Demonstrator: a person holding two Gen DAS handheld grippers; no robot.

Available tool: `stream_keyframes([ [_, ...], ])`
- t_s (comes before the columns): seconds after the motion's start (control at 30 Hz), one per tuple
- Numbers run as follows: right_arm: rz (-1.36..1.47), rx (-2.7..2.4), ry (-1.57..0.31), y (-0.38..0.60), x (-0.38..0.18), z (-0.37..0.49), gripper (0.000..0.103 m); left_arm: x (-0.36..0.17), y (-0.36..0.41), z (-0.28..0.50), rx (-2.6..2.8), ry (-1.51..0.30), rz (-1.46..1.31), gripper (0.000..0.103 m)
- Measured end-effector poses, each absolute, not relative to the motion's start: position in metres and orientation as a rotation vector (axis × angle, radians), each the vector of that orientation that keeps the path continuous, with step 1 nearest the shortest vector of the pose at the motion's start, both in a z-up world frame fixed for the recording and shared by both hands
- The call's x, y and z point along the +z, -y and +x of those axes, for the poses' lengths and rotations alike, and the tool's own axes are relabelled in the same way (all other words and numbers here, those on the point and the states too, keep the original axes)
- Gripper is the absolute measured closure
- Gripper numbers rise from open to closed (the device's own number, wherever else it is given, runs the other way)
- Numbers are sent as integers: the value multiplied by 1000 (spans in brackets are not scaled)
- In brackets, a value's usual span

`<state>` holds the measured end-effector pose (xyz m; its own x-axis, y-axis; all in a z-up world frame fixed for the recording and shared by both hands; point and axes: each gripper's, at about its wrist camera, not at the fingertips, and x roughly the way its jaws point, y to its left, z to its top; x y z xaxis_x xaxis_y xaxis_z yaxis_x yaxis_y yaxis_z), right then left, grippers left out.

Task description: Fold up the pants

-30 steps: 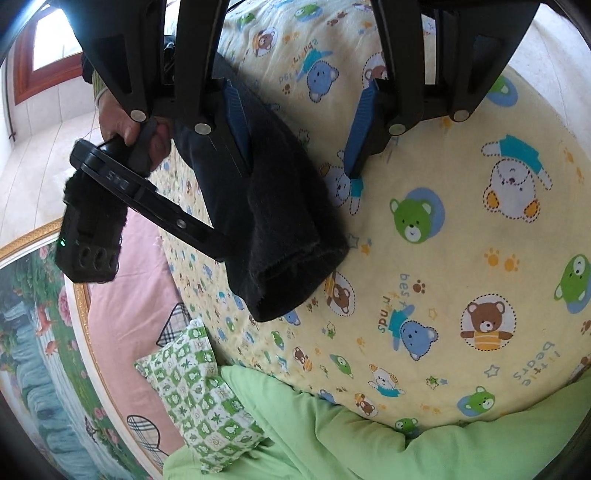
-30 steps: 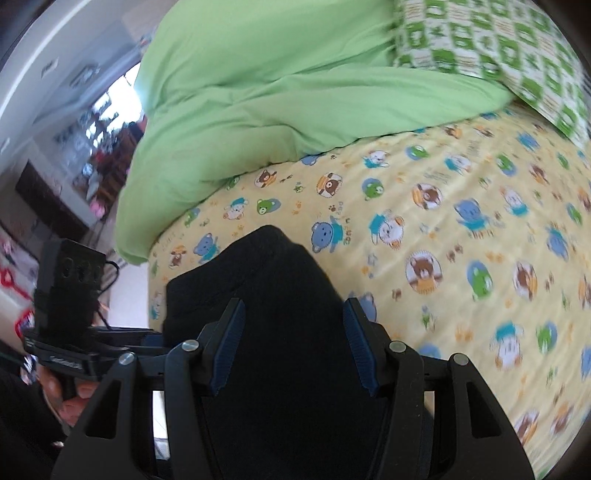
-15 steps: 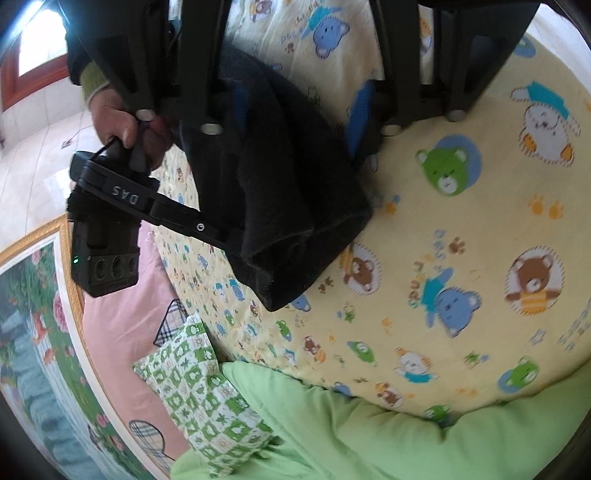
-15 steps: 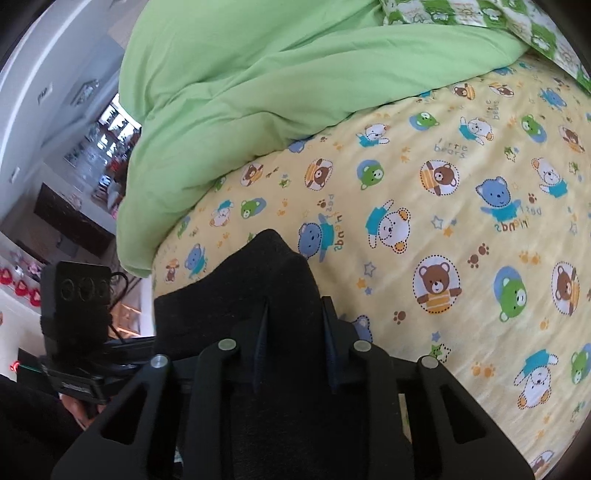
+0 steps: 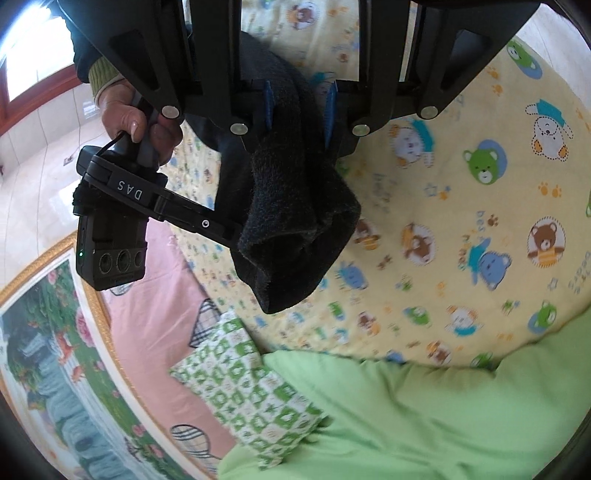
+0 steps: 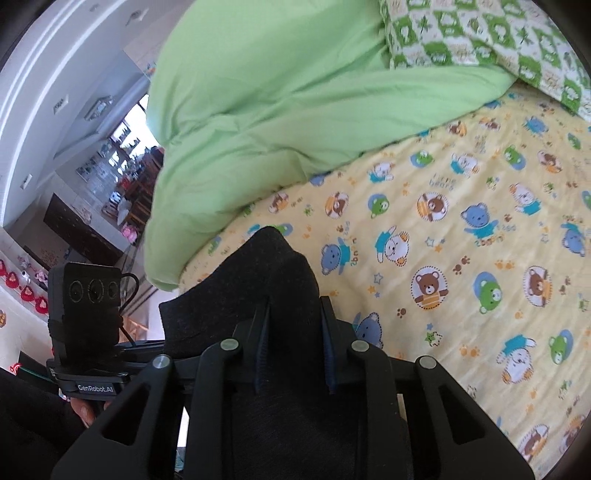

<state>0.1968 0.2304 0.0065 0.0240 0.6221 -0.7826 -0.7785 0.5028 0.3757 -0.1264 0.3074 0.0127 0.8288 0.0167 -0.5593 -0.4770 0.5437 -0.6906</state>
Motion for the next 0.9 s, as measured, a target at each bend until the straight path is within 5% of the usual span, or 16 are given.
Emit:
stream_keyframes([
  [0.9, 34, 1023, -830, -92, 102, 136, 78, 107, -173, -88, 61, -523, -682, 83],
])
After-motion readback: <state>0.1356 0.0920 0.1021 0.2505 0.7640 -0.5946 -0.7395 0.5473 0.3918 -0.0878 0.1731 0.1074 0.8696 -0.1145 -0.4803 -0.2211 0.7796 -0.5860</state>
